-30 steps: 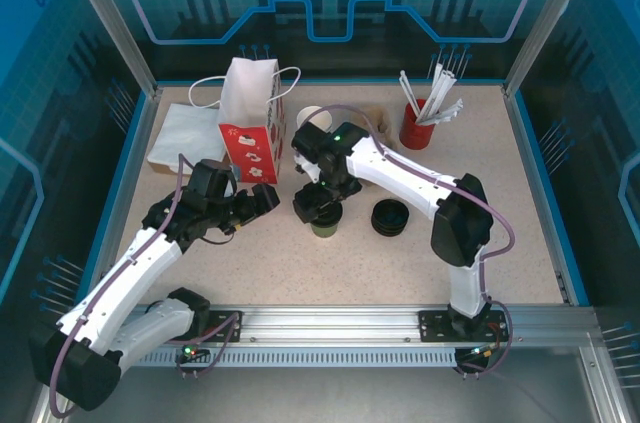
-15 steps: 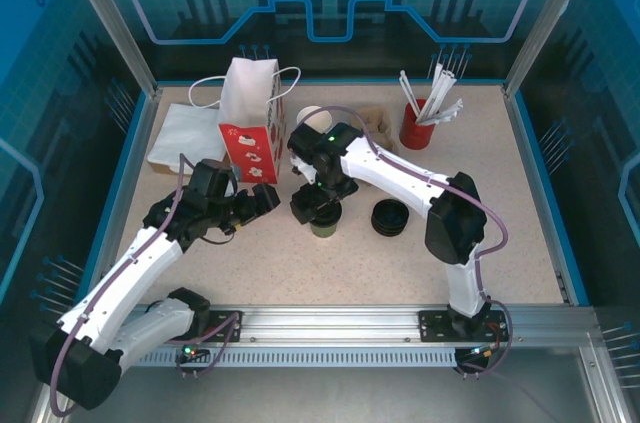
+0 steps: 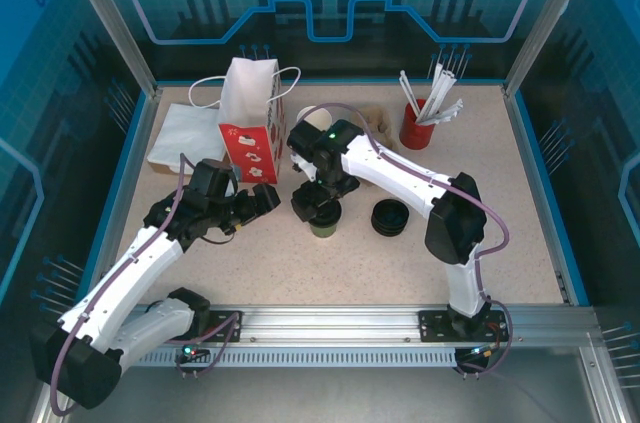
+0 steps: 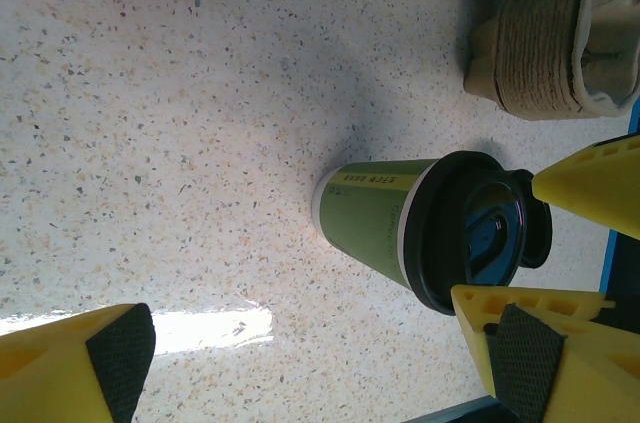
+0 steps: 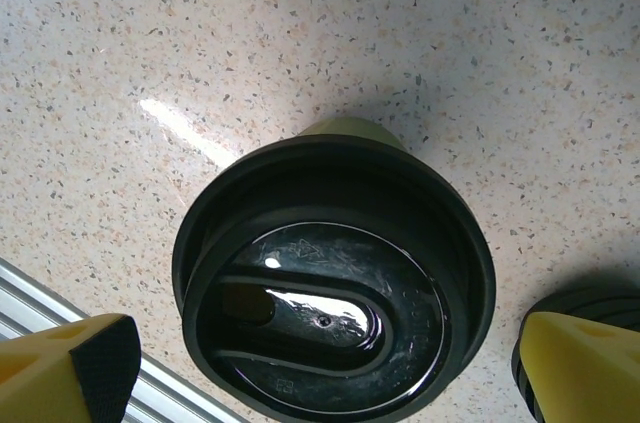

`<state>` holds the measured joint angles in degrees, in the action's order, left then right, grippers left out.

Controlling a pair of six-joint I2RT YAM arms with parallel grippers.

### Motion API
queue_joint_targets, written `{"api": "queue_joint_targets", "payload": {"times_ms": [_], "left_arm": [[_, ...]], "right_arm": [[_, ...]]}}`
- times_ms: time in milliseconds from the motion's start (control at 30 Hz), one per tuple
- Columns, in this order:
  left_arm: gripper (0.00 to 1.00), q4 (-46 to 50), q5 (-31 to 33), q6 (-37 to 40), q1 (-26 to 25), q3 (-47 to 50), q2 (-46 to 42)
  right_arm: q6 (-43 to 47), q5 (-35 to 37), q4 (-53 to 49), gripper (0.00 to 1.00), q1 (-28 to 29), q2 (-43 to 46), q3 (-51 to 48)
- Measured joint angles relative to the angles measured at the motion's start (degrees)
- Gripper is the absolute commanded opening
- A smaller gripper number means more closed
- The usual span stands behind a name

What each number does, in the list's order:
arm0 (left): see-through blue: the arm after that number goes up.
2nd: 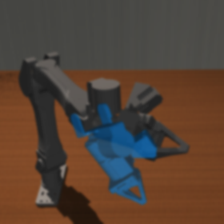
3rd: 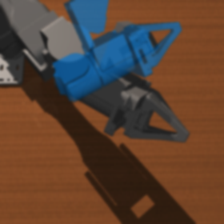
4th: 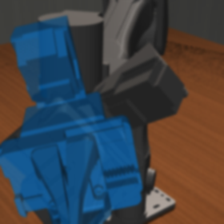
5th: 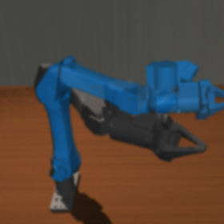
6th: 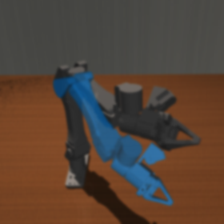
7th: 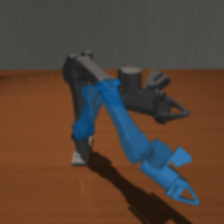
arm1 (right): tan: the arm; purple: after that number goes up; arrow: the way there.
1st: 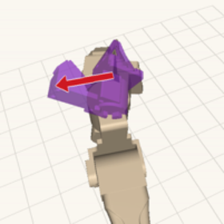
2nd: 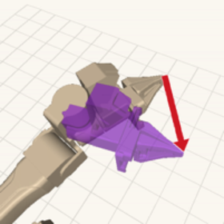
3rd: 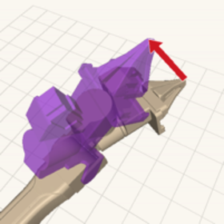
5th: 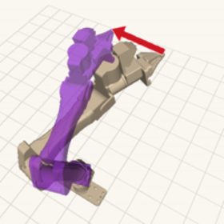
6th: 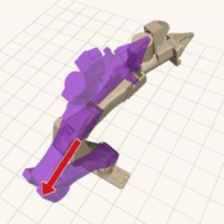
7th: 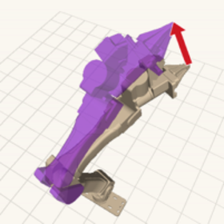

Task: Pack the takeout coffee

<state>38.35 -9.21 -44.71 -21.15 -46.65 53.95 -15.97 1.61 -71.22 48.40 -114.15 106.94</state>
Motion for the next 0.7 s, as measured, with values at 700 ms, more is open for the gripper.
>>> {"api": "queue_joint_targets", "payload": {"times_ms": [700], "left_arm": [[0.95,0.4,0.5,0.0,0.0,0.0,0.0]], "right_arm": [[0.4,-0.3,-0.1,1.0,0.5,-2.1,-0.2]]}}
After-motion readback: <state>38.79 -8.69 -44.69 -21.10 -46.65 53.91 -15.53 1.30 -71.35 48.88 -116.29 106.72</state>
